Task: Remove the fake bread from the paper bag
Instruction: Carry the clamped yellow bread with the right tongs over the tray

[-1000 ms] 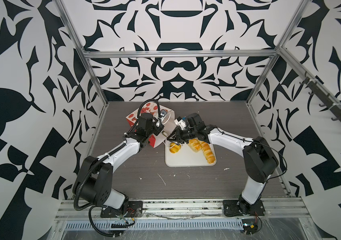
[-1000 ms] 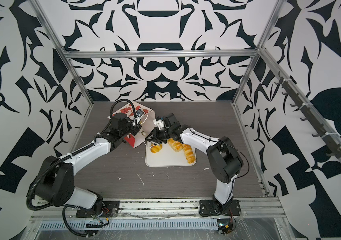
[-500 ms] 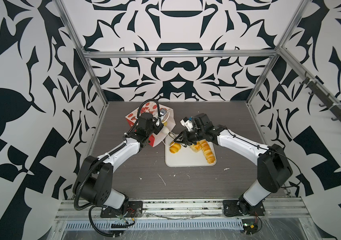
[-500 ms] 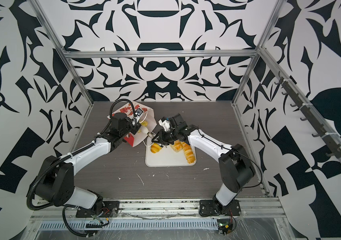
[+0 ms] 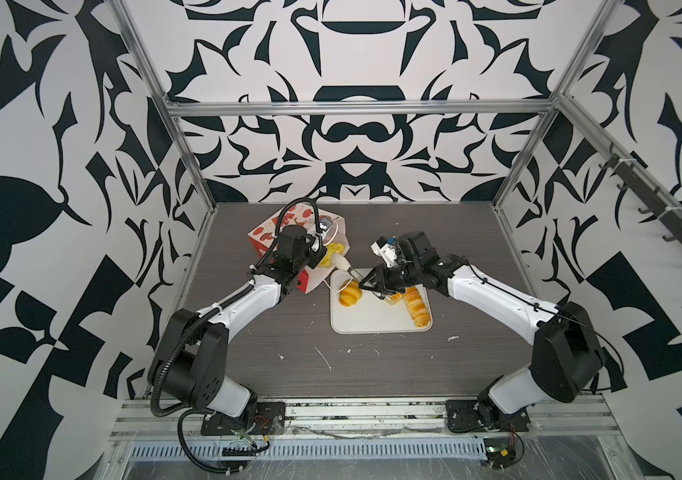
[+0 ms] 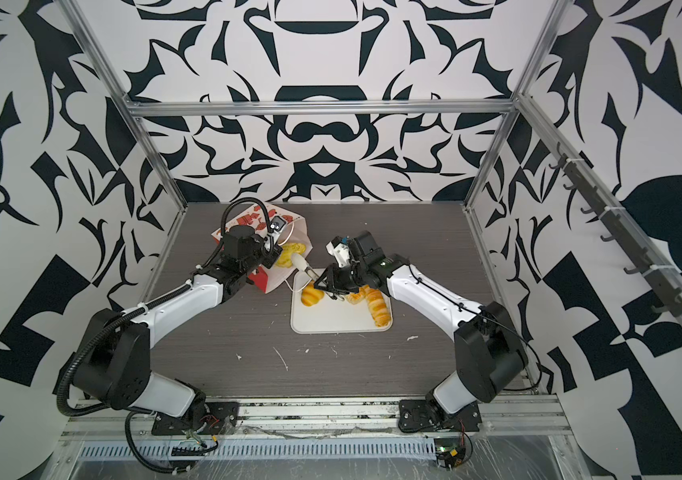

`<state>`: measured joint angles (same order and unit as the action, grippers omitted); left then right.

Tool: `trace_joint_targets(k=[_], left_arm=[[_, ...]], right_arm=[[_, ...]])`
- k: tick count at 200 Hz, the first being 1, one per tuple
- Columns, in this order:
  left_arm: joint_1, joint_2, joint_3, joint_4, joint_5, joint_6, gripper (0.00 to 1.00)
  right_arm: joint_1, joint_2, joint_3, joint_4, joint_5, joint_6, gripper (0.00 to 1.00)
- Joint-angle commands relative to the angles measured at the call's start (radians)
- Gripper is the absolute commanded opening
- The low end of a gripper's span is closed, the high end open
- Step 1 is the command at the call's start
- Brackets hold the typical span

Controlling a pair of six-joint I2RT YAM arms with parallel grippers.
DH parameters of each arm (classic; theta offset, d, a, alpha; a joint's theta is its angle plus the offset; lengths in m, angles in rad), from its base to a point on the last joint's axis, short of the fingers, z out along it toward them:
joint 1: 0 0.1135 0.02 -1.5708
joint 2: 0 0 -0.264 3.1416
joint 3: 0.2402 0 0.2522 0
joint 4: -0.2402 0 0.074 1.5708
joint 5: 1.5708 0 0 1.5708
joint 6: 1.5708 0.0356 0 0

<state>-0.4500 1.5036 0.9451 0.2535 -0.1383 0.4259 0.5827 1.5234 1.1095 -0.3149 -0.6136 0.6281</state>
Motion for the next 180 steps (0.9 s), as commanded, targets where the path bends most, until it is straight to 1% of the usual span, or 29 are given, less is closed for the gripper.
trace_joint_targets(k=[1,33,81,125,180], left_arm=[[0.002,0.018,0.039,0.025,0.018,-0.018,0.00],[0.002,-0.011,0.031,-0.008,0.017,-0.024,0.00],[0.001,-0.034,0.006,-0.025,0.005,-0.024,0.00],[0.002,0.012,0.036,-0.025,-0.006,-0.029,0.00],[0.001,0.069,0.067,-0.014,-0.023,-0.053,0.00]], right_arm=[[-0.001,-0.058,-0.011,0.084,0.014,-0.009,0.00],[0.000,-0.052,-0.027,0.106,0.000,-0.014,0.00],[0.001,-0.025,0.004,0.102,-0.018,-0.022,0.00],[0.000,-0.048,0.012,0.086,-0.034,-0.024,0.00],[0.002,-0.078,0.061,-0.015,0.019,-0.097,0.00]])
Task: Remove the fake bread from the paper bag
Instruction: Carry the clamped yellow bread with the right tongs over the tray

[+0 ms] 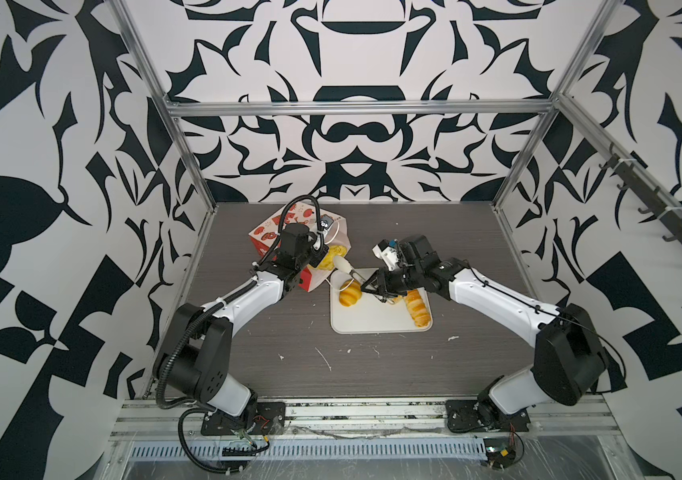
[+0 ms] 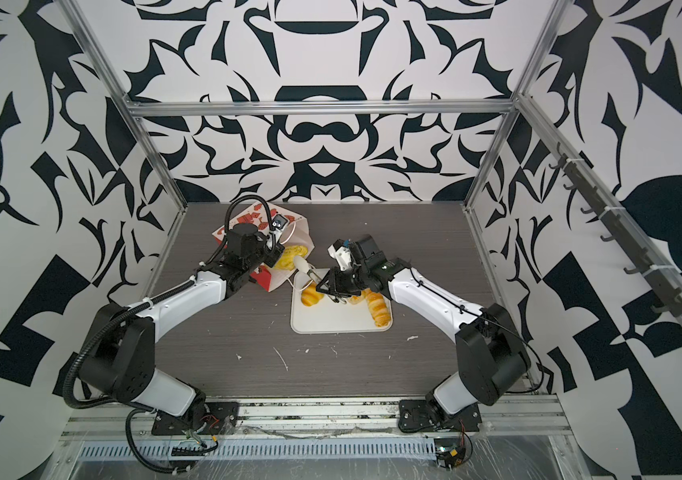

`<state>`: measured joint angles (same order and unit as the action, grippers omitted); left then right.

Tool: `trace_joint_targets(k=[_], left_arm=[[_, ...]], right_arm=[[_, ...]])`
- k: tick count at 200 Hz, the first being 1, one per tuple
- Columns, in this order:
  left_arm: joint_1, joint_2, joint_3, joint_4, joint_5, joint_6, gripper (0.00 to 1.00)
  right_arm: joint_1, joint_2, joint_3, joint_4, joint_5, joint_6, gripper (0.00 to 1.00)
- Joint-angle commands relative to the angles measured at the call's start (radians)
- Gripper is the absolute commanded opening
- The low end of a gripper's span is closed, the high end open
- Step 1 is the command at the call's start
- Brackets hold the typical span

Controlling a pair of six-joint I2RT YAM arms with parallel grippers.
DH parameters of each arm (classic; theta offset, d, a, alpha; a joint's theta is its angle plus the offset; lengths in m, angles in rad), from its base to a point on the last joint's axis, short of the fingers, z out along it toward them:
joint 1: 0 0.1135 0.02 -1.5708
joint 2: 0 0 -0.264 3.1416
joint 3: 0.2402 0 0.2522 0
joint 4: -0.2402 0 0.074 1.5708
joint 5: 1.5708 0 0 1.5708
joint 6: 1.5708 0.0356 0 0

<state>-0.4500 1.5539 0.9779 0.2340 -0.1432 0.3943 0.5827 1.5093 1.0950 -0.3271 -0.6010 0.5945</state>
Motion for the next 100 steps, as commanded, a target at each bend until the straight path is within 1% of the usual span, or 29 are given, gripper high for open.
trace_joint_targets(k=[1,100], left_arm=[[0.001,0.019,0.034,0.005,-0.020,-0.021,0.00],[0.002,0.045,0.056,0.028,-0.075,-0.031,0.00]], right_arm=[[0.001,-0.064,0.077,-0.006,0.008,-0.064,0.00],[-0.006,-0.125,0.111,-0.181,0.107,-0.166,0.00]])
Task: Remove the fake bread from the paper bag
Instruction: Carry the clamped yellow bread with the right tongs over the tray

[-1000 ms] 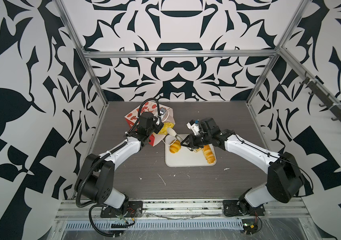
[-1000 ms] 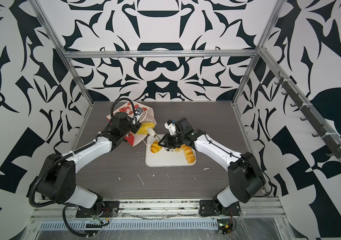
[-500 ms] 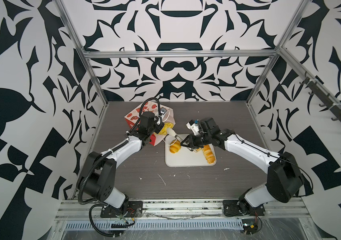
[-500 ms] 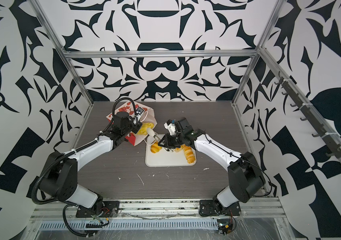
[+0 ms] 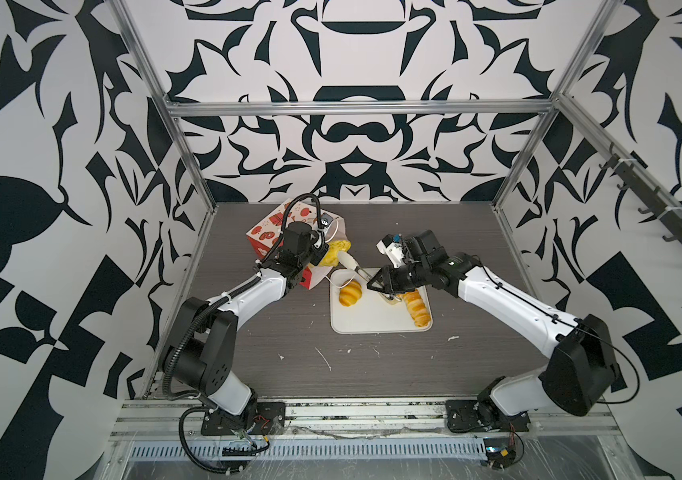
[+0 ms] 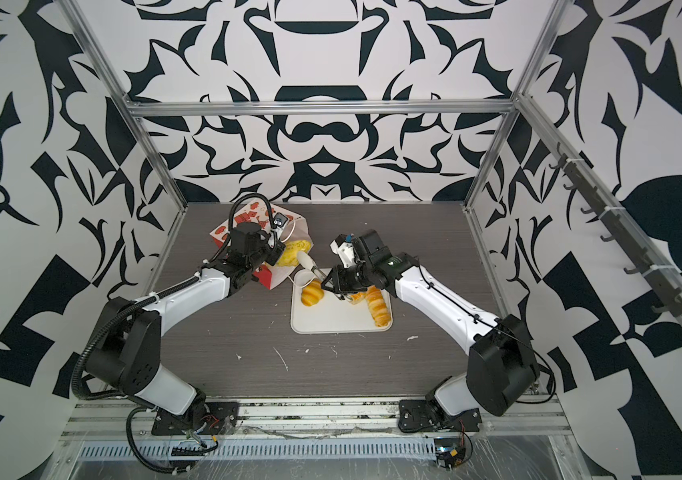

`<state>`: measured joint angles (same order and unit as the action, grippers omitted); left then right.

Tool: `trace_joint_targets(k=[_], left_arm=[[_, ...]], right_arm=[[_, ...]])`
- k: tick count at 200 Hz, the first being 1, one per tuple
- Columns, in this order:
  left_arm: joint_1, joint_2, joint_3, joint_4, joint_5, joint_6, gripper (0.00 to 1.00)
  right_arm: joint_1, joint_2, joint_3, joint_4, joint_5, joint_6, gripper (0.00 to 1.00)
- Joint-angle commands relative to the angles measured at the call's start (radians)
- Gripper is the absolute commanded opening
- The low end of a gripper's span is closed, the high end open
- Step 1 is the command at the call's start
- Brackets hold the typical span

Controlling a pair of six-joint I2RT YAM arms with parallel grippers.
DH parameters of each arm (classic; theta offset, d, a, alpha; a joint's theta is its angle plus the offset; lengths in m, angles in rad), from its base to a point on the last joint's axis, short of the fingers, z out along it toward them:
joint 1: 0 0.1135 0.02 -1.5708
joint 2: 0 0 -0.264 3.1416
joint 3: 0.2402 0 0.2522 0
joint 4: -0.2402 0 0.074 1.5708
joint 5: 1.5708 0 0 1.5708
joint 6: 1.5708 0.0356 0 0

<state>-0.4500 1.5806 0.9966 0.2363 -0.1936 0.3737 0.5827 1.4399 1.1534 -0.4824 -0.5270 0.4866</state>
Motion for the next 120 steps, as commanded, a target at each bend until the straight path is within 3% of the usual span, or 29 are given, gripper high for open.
trace_joint_targets(k=[1,120], left_arm=[[0.002,0.018,0.036,0.027,-0.026,-0.009,0.00],[0.018,0.023,0.030,0.047,-0.055,-0.010,0.00]], right_arm=[[-0.006,-0.057,0.052,-0.029,0.035,-0.060,0.00],[-0.063,-0.211,0.081,-0.261,0.160,-0.167,0.00]])
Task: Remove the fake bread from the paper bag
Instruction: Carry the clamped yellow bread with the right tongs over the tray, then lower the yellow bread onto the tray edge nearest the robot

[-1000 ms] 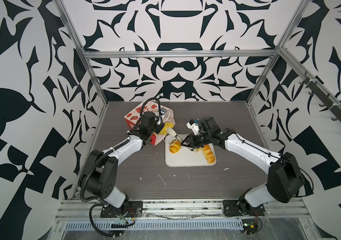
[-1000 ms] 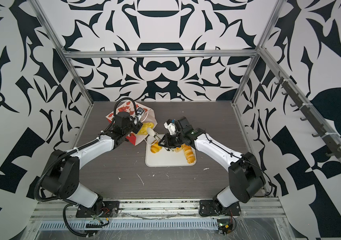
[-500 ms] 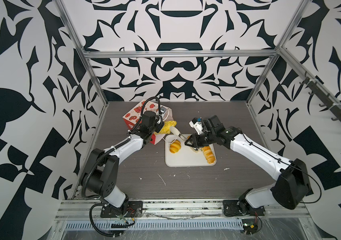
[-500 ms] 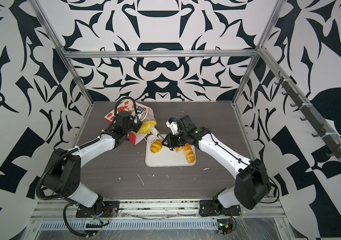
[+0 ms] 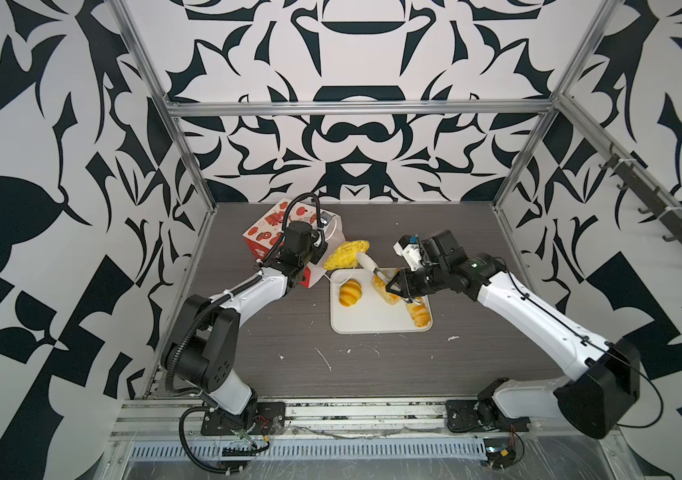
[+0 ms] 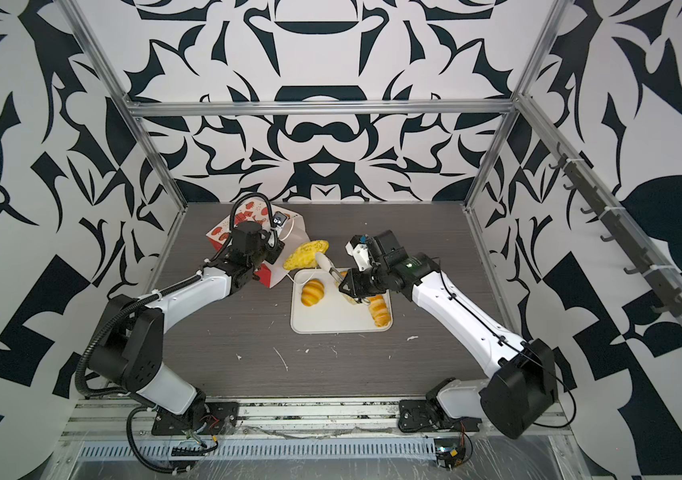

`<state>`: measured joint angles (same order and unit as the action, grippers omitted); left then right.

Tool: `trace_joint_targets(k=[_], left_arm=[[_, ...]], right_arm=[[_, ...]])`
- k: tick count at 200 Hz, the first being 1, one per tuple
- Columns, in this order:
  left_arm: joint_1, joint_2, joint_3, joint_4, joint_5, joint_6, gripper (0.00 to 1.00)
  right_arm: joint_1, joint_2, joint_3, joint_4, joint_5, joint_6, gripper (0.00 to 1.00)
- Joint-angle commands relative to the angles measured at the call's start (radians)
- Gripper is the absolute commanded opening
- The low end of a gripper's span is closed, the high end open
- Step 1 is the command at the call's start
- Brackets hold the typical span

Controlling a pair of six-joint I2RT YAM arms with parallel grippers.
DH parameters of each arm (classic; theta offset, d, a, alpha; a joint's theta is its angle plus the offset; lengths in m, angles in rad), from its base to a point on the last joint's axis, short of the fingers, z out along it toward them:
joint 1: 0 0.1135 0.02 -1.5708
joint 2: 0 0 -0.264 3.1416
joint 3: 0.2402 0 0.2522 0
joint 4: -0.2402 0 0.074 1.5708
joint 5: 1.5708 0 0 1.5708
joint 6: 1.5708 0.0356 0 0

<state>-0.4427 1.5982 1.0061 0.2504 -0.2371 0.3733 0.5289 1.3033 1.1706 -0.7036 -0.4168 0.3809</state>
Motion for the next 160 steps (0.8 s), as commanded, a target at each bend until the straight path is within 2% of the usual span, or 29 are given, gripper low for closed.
trace_joint_targets(k=[1,28,59,160], left_arm=[[0.012,0.005,0.019,0.034,-0.011,-0.010,0.00],[0.017,0.003,0.015,0.038,-0.007,-0.013,0.00],[0.023,-0.003,0.011,0.039,-0.009,-0.013,0.00],[0.035,-0.020,0.006,0.044,-0.008,-0.011,0.00]], right_arm=[[-0.009,-0.076,0.064,-0.042,0.053,-0.064,0.00],[-0.010,-0.111,0.074,-0.119,0.129,-0.116,0.00],[-0.011,-0.161,0.064,-0.189,0.166,-0.135,0.00],[-0.009,-0.298,0.058,-0.434,0.112,-0.047,0.00]])
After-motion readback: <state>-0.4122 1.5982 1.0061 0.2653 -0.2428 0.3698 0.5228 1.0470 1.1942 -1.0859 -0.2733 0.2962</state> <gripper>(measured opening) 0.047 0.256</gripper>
